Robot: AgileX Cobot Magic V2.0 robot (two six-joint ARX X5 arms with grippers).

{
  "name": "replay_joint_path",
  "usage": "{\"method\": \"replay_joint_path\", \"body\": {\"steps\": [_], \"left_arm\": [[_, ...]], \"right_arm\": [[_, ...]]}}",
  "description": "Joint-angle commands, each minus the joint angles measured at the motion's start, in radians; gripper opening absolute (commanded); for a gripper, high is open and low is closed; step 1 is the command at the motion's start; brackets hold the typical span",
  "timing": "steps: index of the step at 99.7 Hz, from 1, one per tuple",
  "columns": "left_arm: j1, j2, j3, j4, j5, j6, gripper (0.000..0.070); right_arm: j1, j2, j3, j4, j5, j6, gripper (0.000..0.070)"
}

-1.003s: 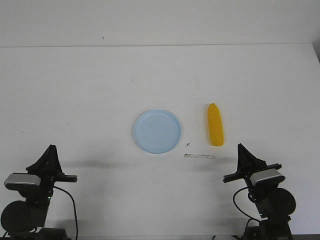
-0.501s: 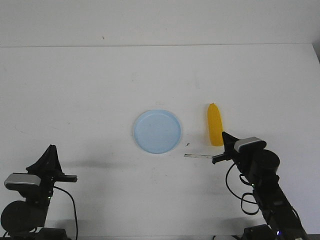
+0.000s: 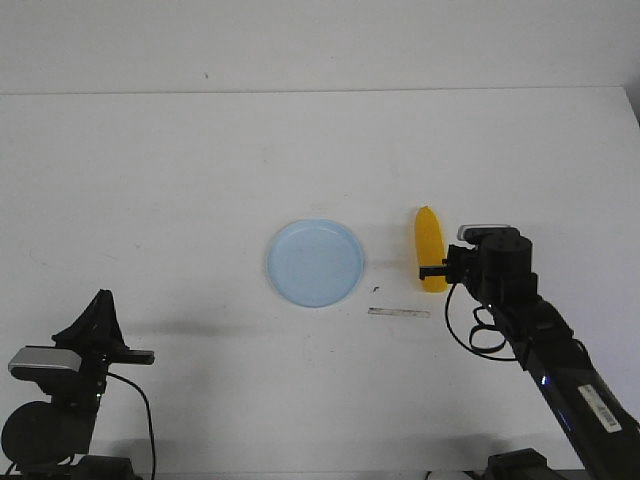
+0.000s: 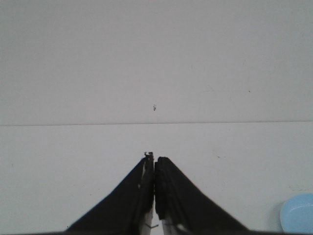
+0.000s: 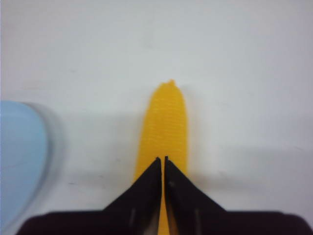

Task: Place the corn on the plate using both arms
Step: 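Reach the right gripper forward over the yellow corn cob, then close the right gripper on the corn cob and lift it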

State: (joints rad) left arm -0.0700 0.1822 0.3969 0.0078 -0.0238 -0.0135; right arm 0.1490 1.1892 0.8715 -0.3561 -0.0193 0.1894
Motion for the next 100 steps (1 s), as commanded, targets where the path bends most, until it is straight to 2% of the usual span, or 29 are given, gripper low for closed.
{"method": "replay_joint_path", "body": {"steps": [1,13,40,45,55,60,73,82,100], "left_arm": [[0.000,-0.002,0.010,0.016,0.001,-0.002,0.0003],[0.000,-0.002,0.010,0.016,0.001,-0.002,0.0003],[0.000,-0.002,0.010,0.016,0.001,-0.002,0.0003],[0.000,-0.002,0.010,0.016,0.001,-0.002,0.0002],[0.000,-0.002,0.010,0.016,0.001,-0.002,0.0003],[0.000,-0.002,0.010,0.016,0.001,-0.002,0.0003],[0.000,-0.002,0.010,0.016,0.001,-0.002,0.0002],[0.000,-0.002,0.010,0.016,0.001,-0.002,0.0002],[0.000,-0.002,0.010,0.016,0.001,-0.002,0.0003]], "right_arm": [[0.005,0.055,0.084,-0.093,0.025,0.054,0.0007],[0.010,0.153,0.215,-0.246,0.016,0.129,0.0007],[0.010,0.343,0.446,-0.479,0.011,0.129,0.0020],[0.010,0.382,0.489,-0.521,0.022,0.129,0.0088],[0.011,0.453,0.559,-0.580,0.019,0.127,0.0365],[0.017,0.483,0.586,-0.592,0.020,0.121,0.0450],[0.029,0.534,0.625,-0.598,0.019,0.120,0.0512],[0.032,0.560,0.626,-0.596,0.019,0.111,0.0590],[0.048,0.612,0.626,-0.609,0.020,0.071,0.0596]]}}
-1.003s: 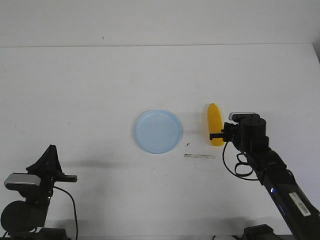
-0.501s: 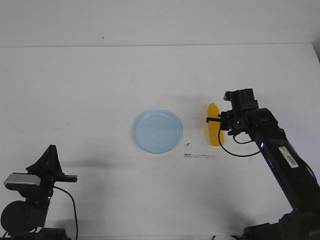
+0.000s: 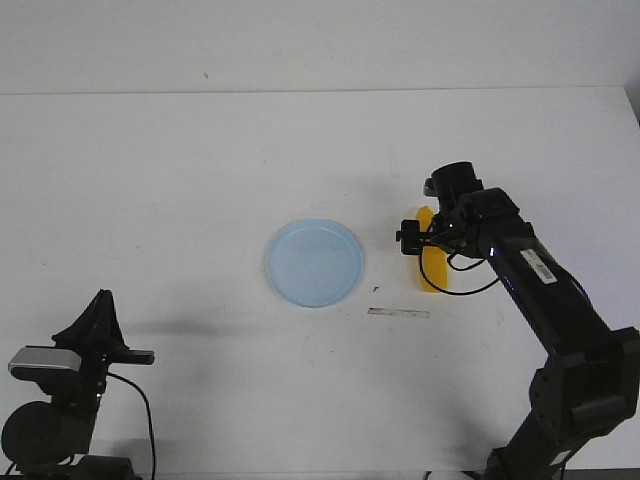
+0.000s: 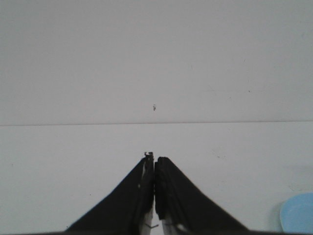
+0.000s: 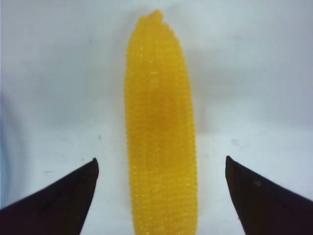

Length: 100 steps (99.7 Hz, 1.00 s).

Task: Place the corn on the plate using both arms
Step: 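Close the right gripper on the corn cob and lift it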

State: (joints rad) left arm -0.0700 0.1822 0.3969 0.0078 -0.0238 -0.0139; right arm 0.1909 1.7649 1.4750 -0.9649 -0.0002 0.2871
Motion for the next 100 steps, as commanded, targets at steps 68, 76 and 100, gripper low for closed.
{"method": "replay_joint_path", "body": {"steps": [68,76,100], "left_arm": [[0.000,-0.002,0.010,0.016,0.001,-0.002,0.0002],[0.000,-0.002,0.010,0.016,0.001,-0.002,0.0002],[0.000,-0.002,0.010,0.016,0.001,-0.002,0.0003]], "right_arm": [[0.010,0.122,0.021,0.045,0.001,-0.049,0.0287],[0.010,0.122,0.021,0.045,0.001,-0.049,0.0272],[0.010,0.118,0.029,0.044,0.002,-0.058,0.0273]]}}
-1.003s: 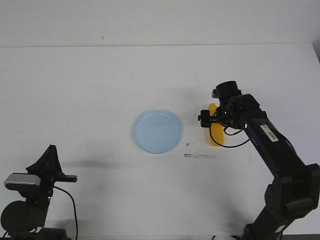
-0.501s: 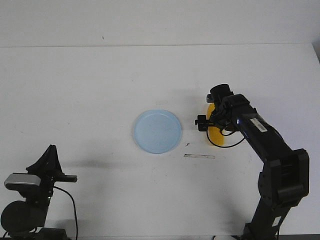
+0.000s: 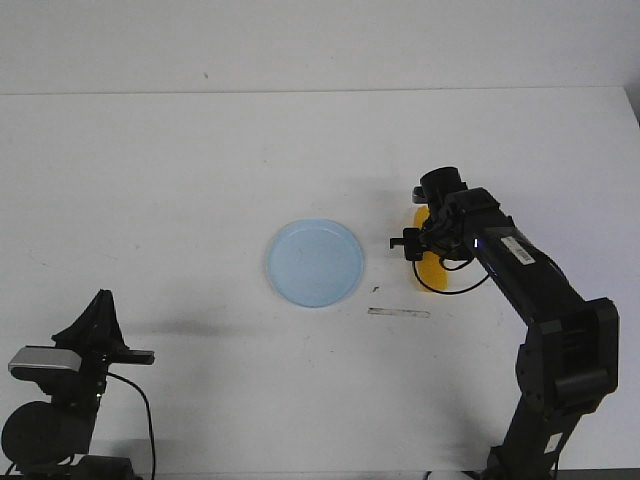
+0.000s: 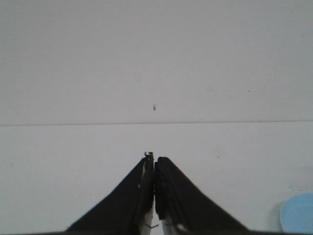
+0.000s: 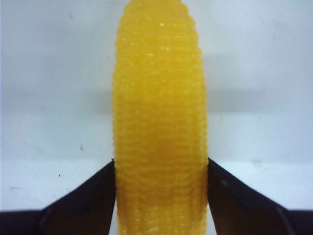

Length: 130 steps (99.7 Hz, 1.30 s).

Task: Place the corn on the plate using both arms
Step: 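Close the right gripper on the corn cob and lift it, then carry the corn with the right gripper over the blue plate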

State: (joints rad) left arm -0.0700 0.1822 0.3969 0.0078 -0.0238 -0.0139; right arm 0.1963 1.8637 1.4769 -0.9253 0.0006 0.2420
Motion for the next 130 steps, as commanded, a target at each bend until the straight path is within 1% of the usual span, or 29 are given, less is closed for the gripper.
{"method": "replay_joint_path", "body": {"steps": [1,12,29,34,48,61,79,91,104,120,130], "left_arm": [[0.000,-0.002,0.010,0.016,0.001,-0.002,0.0002],[0.000,-0.002,0.010,0.016,0.001,-0.002,0.0003],[0.000,-0.002,0.010,0.016,0.001,-0.002,0.0002],[0.000,-0.002,0.010,0.016,0.001,-0.002,0.0003],[0.000,-0.002,0.010,0.016,0.001,-0.002,0.0002],[0.000,-0.002,0.010,0.016,0.001,-0.002,0.0002],[0.000,-0.002,0.010,0.016,0.001,-0.002,0.0002],[0.000,-0.002,0.010,0.016,0.001,-0.002,0.0003],[0.000,-0.002,0.010,0.016,0.001,-0.002,0.0003],[0.000,-0.002,0.010,0.016,0.001,-0.002,0.0003],[0.000,-0.002,0.010,0.016,0.001,-0.002,0.0003]], "right_arm": [[0.005,0.018,0.028,0.004,0.001,-0.015,0.0273],[0.012,0.001,0.052,0.009,0.000,-0.068,0.0273],[0.074,-0.022,0.119,0.018,0.000,-0.245,0.0272],[0.101,-0.027,0.134,0.026,0.000,-0.269,0.0272],[0.170,-0.035,0.151,0.066,-0.001,-0.266,0.0272],[0.245,-0.034,0.151,0.076,-0.001,-0.254,0.0273],[0.351,-0.030,0.151,0.106,-0.001,-0.127,0.0272],[0.401,-0.021,0.151,0.126,-0.001,-0.082,0.0272],[0.441,0.002,0.151,0.136,0.000,-0.080,0.0272],[0.470,0.033,0.151,0.200,0.000,-0.081,0.0272],[0.473,0.052,0.151,0.199,0.000,-0.080,0.0272]]}}
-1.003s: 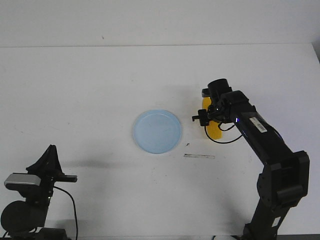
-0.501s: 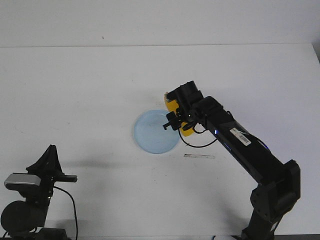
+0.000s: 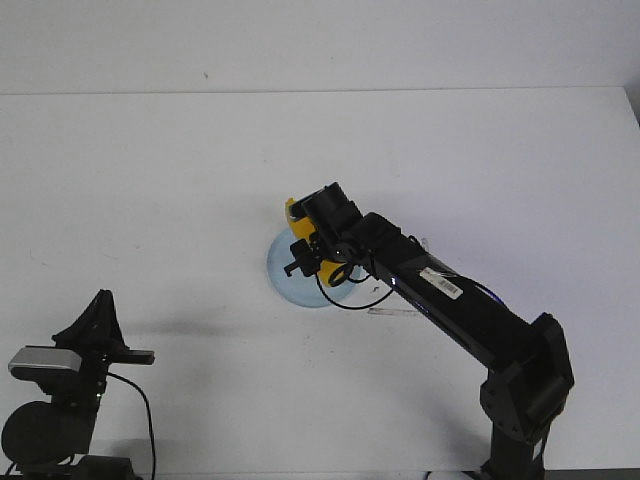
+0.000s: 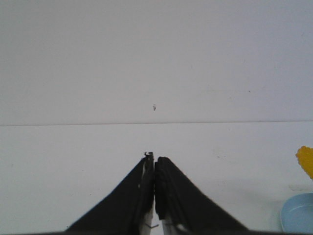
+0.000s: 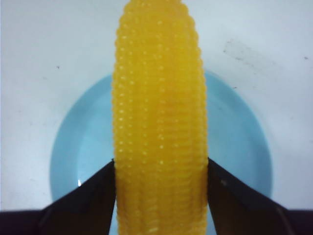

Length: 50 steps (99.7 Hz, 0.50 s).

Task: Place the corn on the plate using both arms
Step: 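Carry the corn with the right gripper over the blue plate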

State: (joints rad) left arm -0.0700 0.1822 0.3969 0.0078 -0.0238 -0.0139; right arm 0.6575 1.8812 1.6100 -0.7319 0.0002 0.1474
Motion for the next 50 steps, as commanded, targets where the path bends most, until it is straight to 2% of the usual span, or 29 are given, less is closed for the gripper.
{"method": "replay_joint_path", "body": {"steps": [1,27,50], "left_arm": [[0.000,-0.002,0.010,0.016,0.001,-0.002,0.0003],[0.000,-0.002,0.010,0.016,0.001,-0.002,0.0002],[0.000,-0.002,0.010,0.016,0.001,-0.002,0.0002]], "right_arm": [[0.012,0.037,0.018,0.005,0.000,0.015,0.0272],[0.008,0.090,0.018,-0.031,0.001,0.021,0.0273],[0.009,0.117,0.018,-0.008,0.000,0.013,0.0273]]}}
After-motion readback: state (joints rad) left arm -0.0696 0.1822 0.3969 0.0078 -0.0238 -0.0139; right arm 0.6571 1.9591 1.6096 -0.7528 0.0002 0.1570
